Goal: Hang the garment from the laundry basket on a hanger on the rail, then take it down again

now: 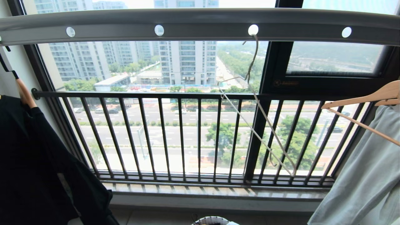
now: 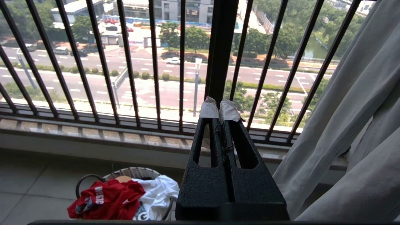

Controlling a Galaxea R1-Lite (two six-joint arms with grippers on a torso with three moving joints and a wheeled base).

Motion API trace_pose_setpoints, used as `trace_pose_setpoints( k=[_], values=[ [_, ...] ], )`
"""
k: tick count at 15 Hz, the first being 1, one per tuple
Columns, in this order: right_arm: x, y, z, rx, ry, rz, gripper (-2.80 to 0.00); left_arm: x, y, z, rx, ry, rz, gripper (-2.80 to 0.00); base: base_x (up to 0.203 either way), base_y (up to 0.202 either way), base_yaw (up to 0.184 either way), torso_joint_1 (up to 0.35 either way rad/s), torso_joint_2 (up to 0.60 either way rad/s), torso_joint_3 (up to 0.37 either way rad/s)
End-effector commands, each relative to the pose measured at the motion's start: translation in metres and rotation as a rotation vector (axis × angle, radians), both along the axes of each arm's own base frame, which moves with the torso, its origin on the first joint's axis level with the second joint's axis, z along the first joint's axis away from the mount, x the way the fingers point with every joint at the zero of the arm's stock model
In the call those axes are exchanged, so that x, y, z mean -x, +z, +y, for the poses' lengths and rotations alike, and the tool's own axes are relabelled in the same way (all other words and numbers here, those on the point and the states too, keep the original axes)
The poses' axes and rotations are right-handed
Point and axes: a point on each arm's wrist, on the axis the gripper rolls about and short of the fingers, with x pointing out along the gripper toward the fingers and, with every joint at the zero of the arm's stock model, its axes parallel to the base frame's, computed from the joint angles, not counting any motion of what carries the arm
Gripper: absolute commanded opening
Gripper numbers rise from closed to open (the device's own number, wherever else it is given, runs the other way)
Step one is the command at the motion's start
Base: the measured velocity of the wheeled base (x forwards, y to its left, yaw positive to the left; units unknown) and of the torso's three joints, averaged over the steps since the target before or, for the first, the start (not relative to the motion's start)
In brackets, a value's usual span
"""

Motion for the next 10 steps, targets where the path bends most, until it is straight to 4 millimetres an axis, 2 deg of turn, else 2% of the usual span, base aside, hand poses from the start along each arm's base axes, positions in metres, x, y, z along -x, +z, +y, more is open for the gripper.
trace_pose_setpoints(
  k=[1,10],
  values=[
    [-0.0002,0.0,0.0,0.0,0.001,0.003,-2.8,-0.0001,0.0,0.0,0.0,0.001,0.001,-2.8,0.0,0.0,0.0,0.0,0.0,0.0],
    [-0.0002,0.0,0.0,-0.001,0.001,0.003,-2.8,-0.0001,0.0,0.0,0.0,0.001,0.001,-2.8,0.0,0.0,0.0,0.0,0.0,0.0]
  ],
)
